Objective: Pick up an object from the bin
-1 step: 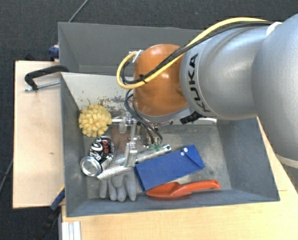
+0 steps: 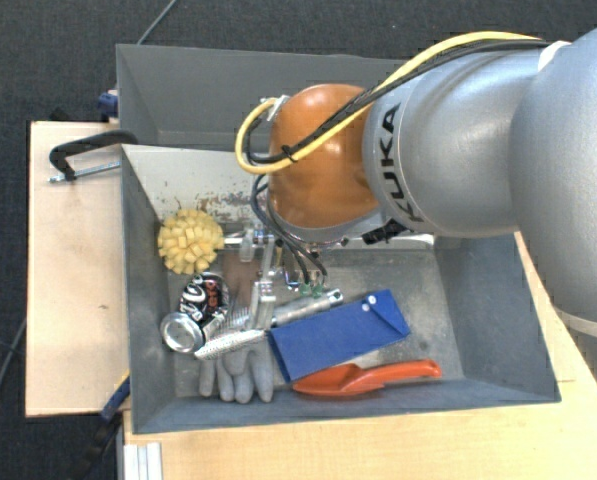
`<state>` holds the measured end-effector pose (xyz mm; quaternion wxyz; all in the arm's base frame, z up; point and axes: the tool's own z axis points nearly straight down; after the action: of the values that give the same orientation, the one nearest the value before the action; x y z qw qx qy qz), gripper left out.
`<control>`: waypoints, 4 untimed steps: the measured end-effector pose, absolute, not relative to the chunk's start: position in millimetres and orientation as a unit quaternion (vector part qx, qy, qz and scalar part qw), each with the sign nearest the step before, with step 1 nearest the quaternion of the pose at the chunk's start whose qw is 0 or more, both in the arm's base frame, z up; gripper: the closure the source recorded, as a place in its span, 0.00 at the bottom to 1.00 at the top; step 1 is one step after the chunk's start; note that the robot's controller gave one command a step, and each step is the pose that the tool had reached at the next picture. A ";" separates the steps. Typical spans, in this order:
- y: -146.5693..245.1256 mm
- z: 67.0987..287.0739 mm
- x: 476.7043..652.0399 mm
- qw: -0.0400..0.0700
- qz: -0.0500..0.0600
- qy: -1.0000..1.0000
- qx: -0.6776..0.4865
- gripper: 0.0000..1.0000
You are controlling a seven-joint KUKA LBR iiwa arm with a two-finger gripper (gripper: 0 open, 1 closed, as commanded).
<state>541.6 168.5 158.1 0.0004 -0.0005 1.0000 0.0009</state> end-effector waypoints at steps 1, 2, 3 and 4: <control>140.6 107.6 528.8 0.000 0.001 0.998 -0.056 0.00; 122.0 126.0 521.4 0.001 0.001 0.995 -0.100 0.00; 149.8 126.7 525.5 0.004 0.002 0.991 -0.134 0.00; 154.9 72.3 512.5 0.002 0.002 0.988 -0.156 0.00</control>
Offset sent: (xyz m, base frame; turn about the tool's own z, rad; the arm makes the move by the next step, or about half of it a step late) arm -0.0240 -0.0578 -0.0033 -0.2414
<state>512.5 154.9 72.3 0.0019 -0.1562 0.9877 0.0023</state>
